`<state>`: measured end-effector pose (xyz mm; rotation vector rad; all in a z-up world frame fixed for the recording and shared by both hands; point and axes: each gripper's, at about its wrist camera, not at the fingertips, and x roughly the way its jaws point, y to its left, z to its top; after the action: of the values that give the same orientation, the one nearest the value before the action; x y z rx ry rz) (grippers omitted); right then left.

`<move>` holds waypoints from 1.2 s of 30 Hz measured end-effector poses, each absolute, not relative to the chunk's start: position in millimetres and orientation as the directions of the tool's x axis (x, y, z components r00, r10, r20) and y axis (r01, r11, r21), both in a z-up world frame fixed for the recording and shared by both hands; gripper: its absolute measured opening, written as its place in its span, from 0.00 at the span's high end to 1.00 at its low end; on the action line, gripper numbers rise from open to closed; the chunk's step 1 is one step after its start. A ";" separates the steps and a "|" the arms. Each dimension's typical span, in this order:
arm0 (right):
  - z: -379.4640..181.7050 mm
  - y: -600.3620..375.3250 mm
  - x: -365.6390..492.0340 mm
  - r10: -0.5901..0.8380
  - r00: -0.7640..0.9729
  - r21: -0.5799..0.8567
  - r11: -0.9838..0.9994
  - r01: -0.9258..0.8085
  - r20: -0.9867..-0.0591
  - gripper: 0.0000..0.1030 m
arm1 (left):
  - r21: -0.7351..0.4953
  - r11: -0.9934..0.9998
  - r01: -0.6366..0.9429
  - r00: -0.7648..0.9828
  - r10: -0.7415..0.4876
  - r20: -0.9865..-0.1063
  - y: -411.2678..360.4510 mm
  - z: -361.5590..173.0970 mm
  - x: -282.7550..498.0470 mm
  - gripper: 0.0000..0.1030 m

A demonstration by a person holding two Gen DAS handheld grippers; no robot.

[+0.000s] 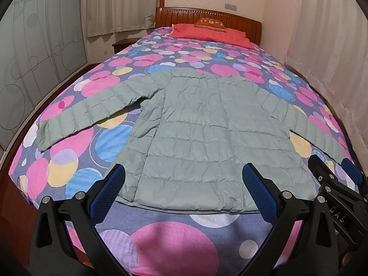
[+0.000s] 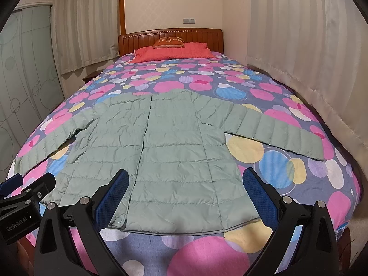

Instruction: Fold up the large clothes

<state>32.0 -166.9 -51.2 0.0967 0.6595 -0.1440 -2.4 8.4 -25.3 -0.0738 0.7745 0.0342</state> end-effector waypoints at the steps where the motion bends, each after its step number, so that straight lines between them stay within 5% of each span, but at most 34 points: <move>1: -55.1 -165.8 33.9 -0.101 0.778 0.046 0.985 0.164 -0.620 0.04 | -0.057 0.997 -0.059 0.711 0.002 -0.703 9.0 -26.7 -1.1 0.02; 15: -81.8 -244.8 74.4 -0.164 0.701 0.101 0.942 0.321 -0.694 0.04 | -0.077 0.984 -0.163 0.658 0.050 -0.751 49.6 -53.2 49.6 0.02; 31: -140.4 -468.3 92.4 -0.167 0.672 0.465 0.602 0.649 -0.721 0.05 | -0.161 0.874 -0.459 0.557 0.142 -0.818 187.1 -115.9 114.1 0.02; 36: -174.0 -512.6 84.3 -0.150 0.677 0.551 0.470 0.690 -0.720 0.22 | -0.167 0.823 -0.543 0.518 0.171 -0.838 219.0 -136.4 118.0 0.19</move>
<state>84.3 -512.6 -174.0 0.9497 0.6530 -0.5613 118.0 219.0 -136.4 -0.4422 0.9353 0.4451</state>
